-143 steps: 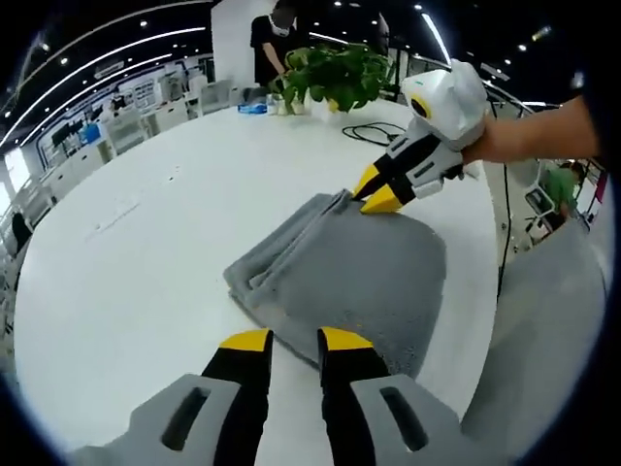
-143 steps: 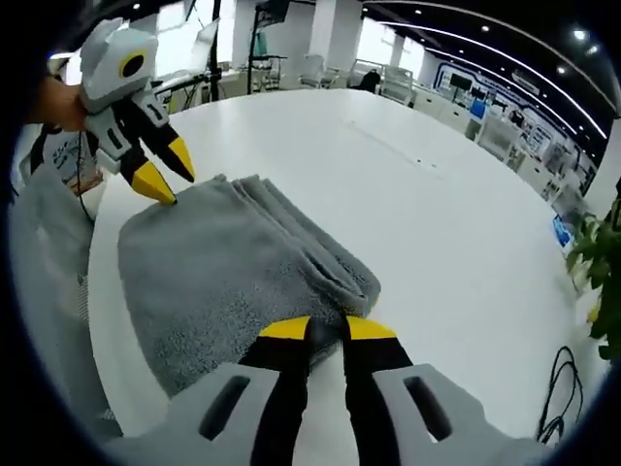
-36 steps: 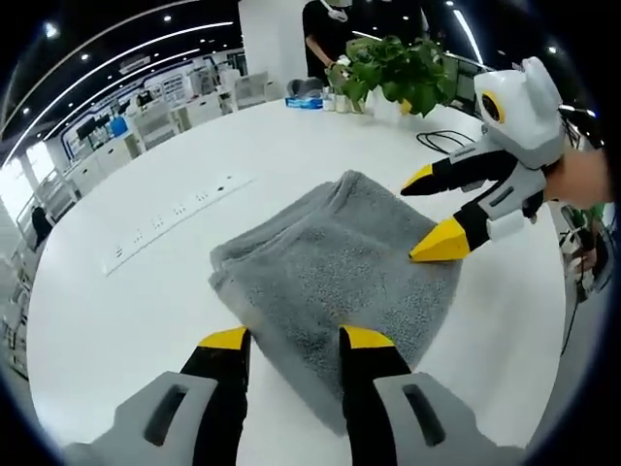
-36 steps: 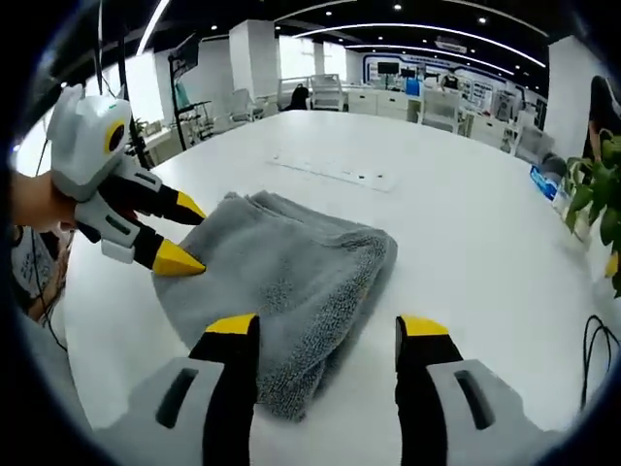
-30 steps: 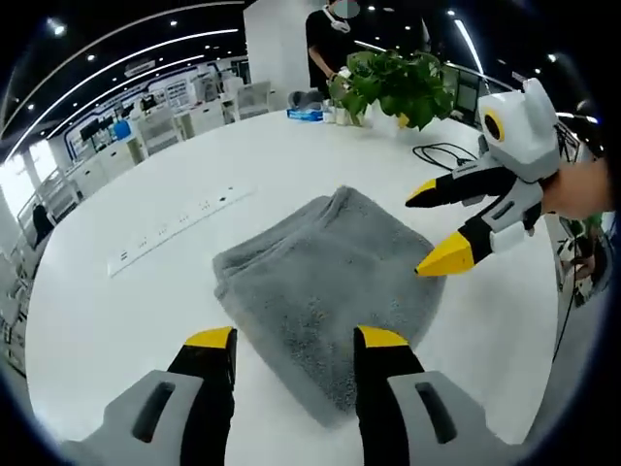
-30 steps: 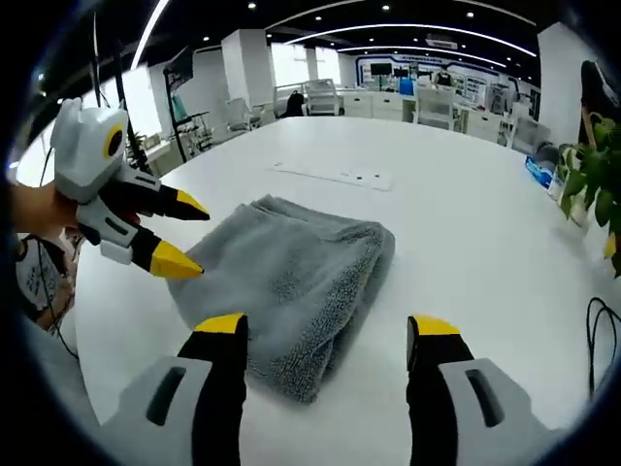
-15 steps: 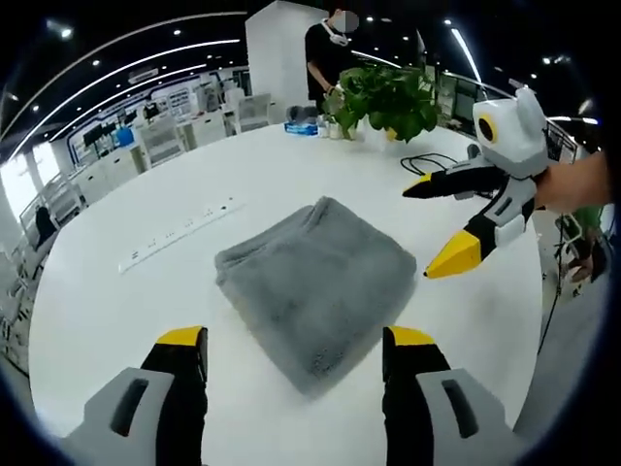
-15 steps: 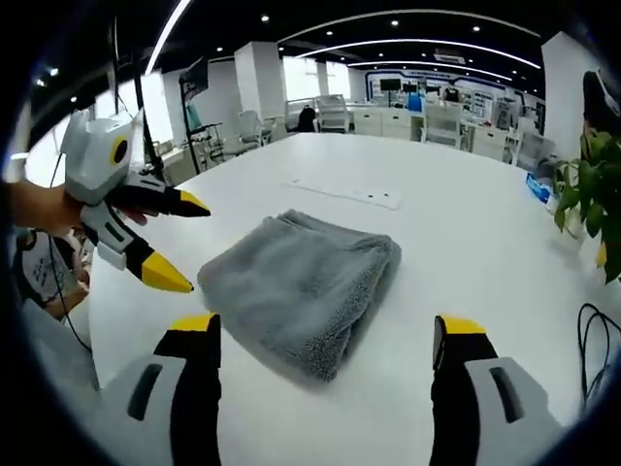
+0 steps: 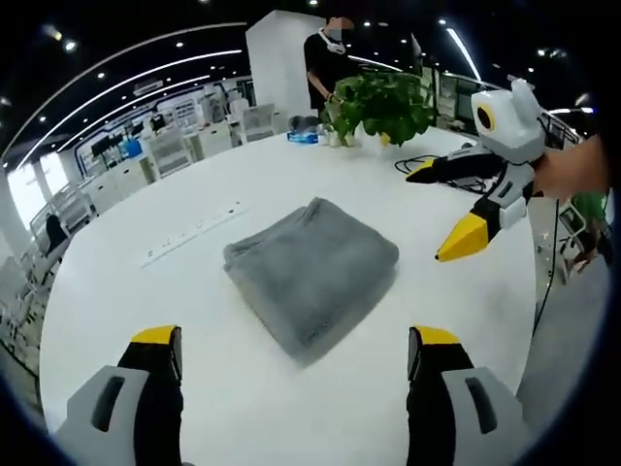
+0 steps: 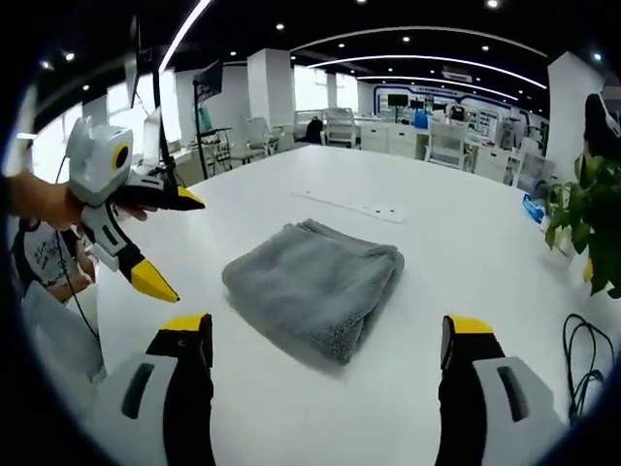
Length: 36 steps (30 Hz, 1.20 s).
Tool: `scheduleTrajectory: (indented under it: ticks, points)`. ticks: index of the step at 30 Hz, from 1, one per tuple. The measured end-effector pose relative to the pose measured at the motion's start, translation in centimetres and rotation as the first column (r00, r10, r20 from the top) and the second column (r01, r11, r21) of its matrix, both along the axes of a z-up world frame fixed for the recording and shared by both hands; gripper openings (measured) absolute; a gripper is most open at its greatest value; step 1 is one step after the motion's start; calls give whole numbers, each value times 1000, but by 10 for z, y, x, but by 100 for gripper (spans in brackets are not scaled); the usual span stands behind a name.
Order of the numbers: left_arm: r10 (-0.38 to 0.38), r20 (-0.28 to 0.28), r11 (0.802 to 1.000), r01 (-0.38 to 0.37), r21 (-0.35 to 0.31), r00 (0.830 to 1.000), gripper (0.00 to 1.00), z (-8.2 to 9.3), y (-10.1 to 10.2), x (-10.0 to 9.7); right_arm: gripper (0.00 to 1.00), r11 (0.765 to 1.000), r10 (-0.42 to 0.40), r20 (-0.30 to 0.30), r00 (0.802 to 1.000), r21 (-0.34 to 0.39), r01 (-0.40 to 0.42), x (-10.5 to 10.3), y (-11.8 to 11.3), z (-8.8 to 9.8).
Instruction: Fold the towel on the table until its edges align and the towel forms a compact rectangular stack.
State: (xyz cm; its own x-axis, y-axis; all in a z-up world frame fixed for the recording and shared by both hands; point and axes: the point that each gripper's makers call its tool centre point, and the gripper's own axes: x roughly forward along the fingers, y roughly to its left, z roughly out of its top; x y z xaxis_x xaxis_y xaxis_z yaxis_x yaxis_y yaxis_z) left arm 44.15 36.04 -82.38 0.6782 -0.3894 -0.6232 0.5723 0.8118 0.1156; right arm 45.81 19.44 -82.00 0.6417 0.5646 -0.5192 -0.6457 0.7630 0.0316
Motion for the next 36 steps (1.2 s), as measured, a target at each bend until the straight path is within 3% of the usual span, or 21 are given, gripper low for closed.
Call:
scheduleTrajectory:
  ticks: [14,19,36]
  points:
    - [52,29,998,-51,-33,998,99,8,13,-41,99,1000,24,72,997,3,-25,-39,-2,9]
    - [62,70,998,-61,-10,996,99,12,15,-51,99,1000,23,87,996,9,-24,-51,-5,11]
    - [107,100,994,-104,-31,989,99,10,14,-87,99,1000,-16,120,993,28,13,-91,-20,-3]
